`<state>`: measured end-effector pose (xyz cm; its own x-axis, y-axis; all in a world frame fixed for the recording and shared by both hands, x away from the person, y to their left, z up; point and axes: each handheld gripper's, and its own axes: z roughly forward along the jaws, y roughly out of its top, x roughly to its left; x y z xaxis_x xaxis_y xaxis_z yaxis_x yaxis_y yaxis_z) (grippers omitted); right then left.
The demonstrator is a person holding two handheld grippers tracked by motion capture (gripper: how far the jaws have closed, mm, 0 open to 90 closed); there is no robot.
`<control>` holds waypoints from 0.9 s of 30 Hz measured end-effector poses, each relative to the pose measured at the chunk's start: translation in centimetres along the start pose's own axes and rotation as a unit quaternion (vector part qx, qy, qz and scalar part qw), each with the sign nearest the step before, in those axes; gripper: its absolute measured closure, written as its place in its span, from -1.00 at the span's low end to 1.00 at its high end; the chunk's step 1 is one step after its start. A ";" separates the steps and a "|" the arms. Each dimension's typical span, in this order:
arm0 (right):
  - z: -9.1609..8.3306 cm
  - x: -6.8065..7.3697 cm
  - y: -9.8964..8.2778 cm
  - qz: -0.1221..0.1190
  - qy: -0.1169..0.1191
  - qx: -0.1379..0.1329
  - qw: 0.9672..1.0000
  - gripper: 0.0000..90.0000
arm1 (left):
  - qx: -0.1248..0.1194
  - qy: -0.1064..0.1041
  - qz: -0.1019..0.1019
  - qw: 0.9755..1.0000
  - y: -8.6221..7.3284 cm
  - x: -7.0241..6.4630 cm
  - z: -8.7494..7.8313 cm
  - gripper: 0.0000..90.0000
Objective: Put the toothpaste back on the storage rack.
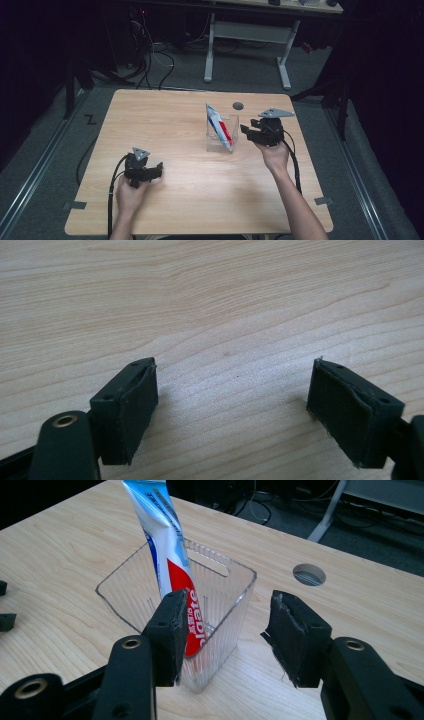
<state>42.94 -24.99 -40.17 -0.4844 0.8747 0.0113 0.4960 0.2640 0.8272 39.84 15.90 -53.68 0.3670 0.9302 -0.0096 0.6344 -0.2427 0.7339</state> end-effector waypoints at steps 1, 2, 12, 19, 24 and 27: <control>-0.1 -0.1 -0.2 0.003 -0.001 -0.001 1.000 0.12 | 0.000 0.000 0.000 1.000 0.0 0.0 0.0 -0.54; -0.2 -0.2 -0.4 0.006 -0.002 -0.001 1.000 0.12 | 0.000 0.000 0.000 1.000 0.0 0.0 0.0 -0.54; -0.2 -1.0 -2.8 0.032 -0.005 0.011 0.999 0.12 | 0.000 0.000 0.000 1.000 0.0 0.0 0.0 -0.54; 0.7 -0.9 -4.4 0.041 -0.006 0.024 0.999 0.12 | 0.000 0.000 0.000 1.000 0.0 0.0 0.0 -0.54; 1.4 -0.9 -5.6 0.048 -0.006 0.034 0.998 0.12 | 0.000 0.000 0.000 1.000 0.0 0.0 0.0 -0.54; 1.8 -1.0 -6.4 0.052 -0.008 0.044 0.998 0.12 | 0.000 0.000 0.000 1.000 0.0 0.0 0.0 -0.54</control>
<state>41.56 -26.77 -46.48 -0.4162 0.9054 0.0844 0.6047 0.2063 0.7693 39.84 15.89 -53.68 0.3670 0.9302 -0.0095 0.6344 -0.2428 0.7339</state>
